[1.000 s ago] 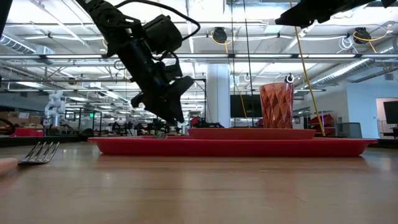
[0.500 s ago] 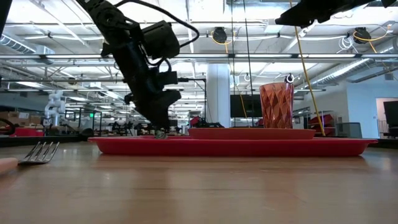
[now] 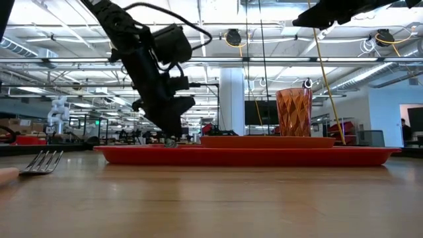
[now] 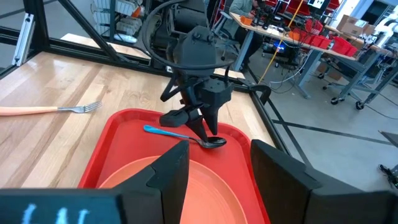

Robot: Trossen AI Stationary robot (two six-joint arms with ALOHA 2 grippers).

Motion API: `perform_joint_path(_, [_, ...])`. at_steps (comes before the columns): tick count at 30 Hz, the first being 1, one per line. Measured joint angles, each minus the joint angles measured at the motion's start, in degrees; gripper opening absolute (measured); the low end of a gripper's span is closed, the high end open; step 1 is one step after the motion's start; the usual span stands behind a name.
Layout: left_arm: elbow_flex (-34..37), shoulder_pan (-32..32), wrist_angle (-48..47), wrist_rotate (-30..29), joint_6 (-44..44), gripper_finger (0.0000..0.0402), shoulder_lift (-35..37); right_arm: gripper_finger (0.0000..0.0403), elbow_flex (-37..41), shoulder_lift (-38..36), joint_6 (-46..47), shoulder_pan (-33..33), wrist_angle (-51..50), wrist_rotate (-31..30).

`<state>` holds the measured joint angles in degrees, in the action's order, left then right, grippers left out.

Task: Pick and place plate/cup/fork/spoon on tray
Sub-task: Put the blue spoon on the red tray to the left of the orange plate, then put the orange fork on the red tray to the right of the blue spoon

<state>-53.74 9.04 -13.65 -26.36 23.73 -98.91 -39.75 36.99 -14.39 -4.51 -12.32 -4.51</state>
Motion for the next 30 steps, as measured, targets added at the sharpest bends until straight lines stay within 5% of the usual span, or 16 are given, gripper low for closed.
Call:
perform_joint_path(14, [-0.52, -1.76, 5.22, -6.95, 4.34, 0.0154, -13.39, 0.0164, 0.00, 0.02, -0.02, 0.00, 0.00, -0.15])
perform_joint_path(30, [0.17, -1.36, -14.85, -9.26, 7.25, 0.0154, 1.29, 0.0164, 0.02, 0.11, 0.15, 0.00, -0.43, 0.00])
